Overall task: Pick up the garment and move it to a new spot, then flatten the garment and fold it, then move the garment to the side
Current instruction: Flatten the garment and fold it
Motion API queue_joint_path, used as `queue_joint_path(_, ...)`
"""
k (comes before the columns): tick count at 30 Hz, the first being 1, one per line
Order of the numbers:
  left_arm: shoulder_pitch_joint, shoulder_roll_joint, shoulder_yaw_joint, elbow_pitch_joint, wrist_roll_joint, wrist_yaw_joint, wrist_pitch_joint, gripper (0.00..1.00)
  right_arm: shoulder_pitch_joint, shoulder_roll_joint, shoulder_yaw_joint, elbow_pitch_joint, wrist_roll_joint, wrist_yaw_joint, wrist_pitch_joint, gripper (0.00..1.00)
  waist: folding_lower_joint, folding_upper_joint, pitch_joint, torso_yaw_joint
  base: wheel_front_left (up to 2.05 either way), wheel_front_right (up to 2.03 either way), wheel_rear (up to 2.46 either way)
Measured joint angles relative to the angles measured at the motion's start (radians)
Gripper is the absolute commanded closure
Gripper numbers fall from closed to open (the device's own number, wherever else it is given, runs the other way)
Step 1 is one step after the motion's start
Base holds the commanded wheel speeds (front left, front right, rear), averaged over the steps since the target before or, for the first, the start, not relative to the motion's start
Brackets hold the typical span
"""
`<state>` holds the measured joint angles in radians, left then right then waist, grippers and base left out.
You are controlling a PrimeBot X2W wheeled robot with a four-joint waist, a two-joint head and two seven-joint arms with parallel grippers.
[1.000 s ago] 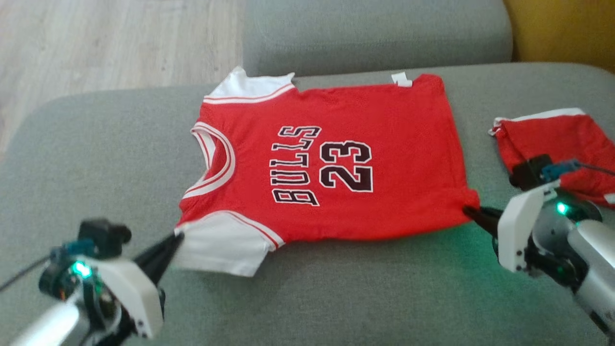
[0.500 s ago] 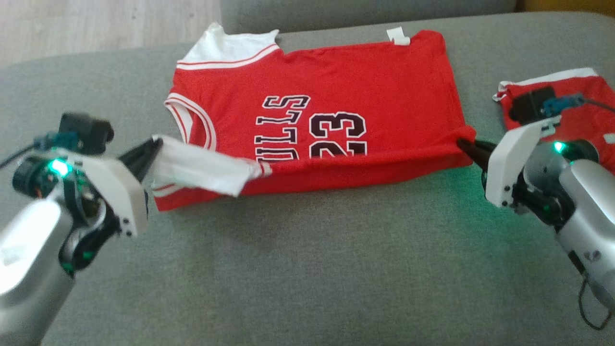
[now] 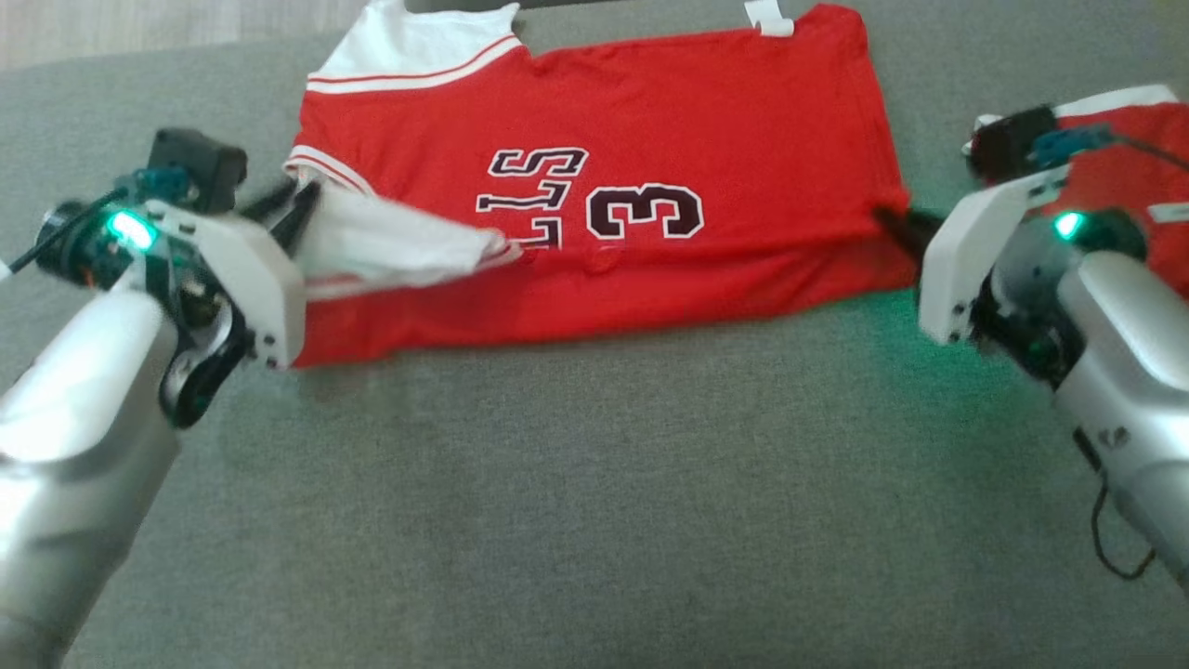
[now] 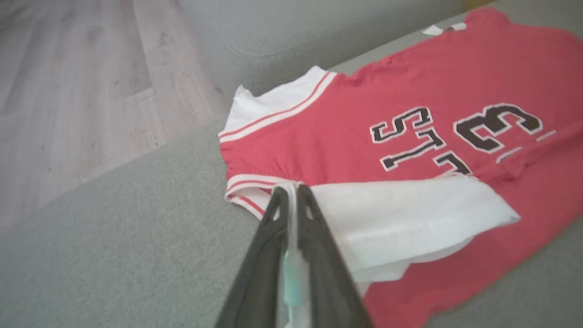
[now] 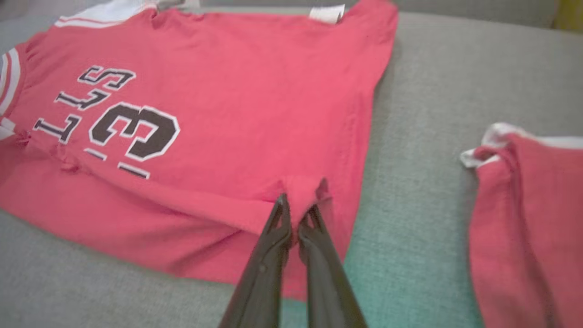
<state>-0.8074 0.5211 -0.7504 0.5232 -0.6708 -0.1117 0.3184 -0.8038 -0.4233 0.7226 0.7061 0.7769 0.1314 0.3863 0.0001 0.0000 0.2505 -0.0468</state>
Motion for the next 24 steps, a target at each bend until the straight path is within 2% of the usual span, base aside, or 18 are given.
queue_joint_path(4, -0.06, -0.05, 0.021, 0.061, 0.038, 0.04, -0.16, 0.0, -0.048, 0.023, -0.056, 0.049, -0.027, 0.0, -0.103, 0.0, 0.0001, 0.0, 0.015, -0.005, 0.0, 0.0, 0.0)
queue_joint_path(7, -0.103, -0.079, 0.058, 0.095, 0.069, 0.088, -0.311, 0.0, -0.075, 0.047, -0.119, 0.069, -0.03, 0.0, -0.212, 0.0, 0.0, 0.0, 0.014, -0.004, 0.0, 0.0, 0.0)
queue_joint_path(12, -0.105, -0.137, 0.152, 0.125, 0.045, 0.16, -0.533, 0.0, -0.085, 0.086, -0.207, 0.067, -0.035, 0.0, -0.415, 0.0, -0.0001, 0.0, -0.016, 0.004, 0.0, 0.0, 0.0)
queue_joint_path(14, -0.092, -0.152, 0.184, 0.107, 0.046, 0.185, -0.562, 0.0, -0.081, 0.103, -0.237, 0.057, -0.049, 0.0, -0.489, 0.0, -0.0001, 0.0, -0.033, 0.008, 0.0, 0.0, 0.0)
queue_joint_path(17, -0.026, -0.171, 0.254, 0.009, 0.06, 0.224, -0.572, 0.0, -0.049, 0.132, -0.293, 0.035, -0.07, 0.0, -0.577, 0.0, -0.0003, 0.0, -0.063, 0.015, 0.0, 0.0, 0.0)
queue_joint_path(20, 0.082, -0.192, 0.323, -0.119, 0.114, 0.25, -0.575, 0.0, 0.014, 0.174, -0.358, 0.025, -0.105, 0.0, -0.617, 0.0, -0.0003, 0.0, -0.088, 0.02, 0.0, 0.0, 0.0)
queue_joint_path(24, 0.252, -0.23, 0.381, -0.236, 0.186, 0.27, -0.575, 0.0, 0.132, 0.233, -0.427, -0.022, -0.227, 0.0, -0.634, 0.0, -0.0003, 0.0, -0.113, 0.024, 0.0, 0.0, 0.0)
